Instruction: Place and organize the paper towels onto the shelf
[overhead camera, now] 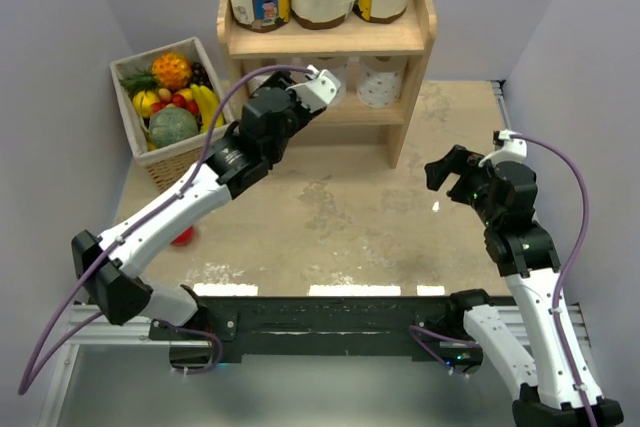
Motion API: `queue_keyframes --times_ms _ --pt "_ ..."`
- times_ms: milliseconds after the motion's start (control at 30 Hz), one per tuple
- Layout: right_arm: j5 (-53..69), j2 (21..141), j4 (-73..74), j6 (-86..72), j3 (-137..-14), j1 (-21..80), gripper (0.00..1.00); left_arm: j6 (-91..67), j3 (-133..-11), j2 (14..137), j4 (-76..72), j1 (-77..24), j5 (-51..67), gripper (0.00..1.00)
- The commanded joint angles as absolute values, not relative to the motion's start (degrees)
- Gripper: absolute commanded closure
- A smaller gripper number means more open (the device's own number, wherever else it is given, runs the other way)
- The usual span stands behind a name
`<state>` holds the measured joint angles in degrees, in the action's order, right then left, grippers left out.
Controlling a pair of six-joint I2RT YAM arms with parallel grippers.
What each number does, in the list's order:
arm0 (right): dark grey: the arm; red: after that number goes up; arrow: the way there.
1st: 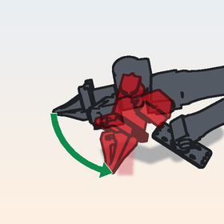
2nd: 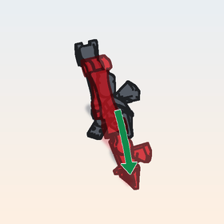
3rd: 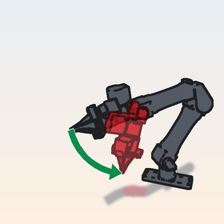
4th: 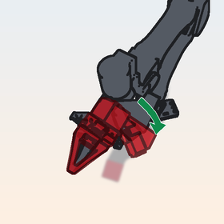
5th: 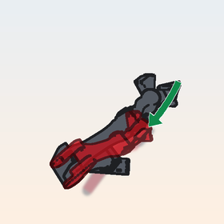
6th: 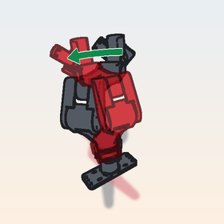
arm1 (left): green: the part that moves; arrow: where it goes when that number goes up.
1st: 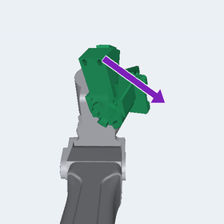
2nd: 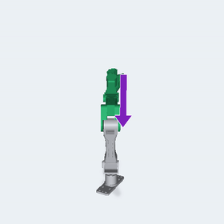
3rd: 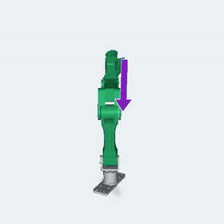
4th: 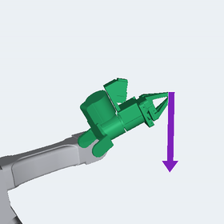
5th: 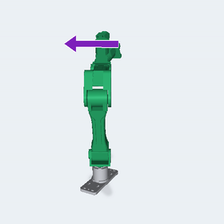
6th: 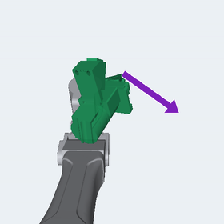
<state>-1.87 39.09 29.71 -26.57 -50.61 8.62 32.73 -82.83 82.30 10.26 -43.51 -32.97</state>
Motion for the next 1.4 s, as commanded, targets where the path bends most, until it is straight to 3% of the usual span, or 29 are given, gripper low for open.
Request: queue_keyframes --times_ms 0,100,233,533,1367 --pt "-0.2 41.2 31.3 -21.5 -55.2 8.4 0.01 21.4 -79.4 72.5 9.9 -43.2 -23.1 0.32" --pt "-0.2 42.7 33.2 -22.0 -58.1 8.5 0.01 13.6 -72.1 65.2 6.0 -43.2 -16.9 0.23" --pt "3.0 42.8 34.2 -24.0 -61.3 8.5 0.01 2.8 -61.3 56.5 -1.8 -43.2 -6.6 0.0" --pt "13.7 38.9 29.2 -24.7 -59.2 8.5 0.01 -10.0 -51.7 46.9 -3.4 -43.2 1.4 0.0" --pt "15.2 37.0 25.6 -26.5 -54.5 8.5 0.01 -4.0 -47.4 41.5 -2.1 -43.3 -3.9 0.0"
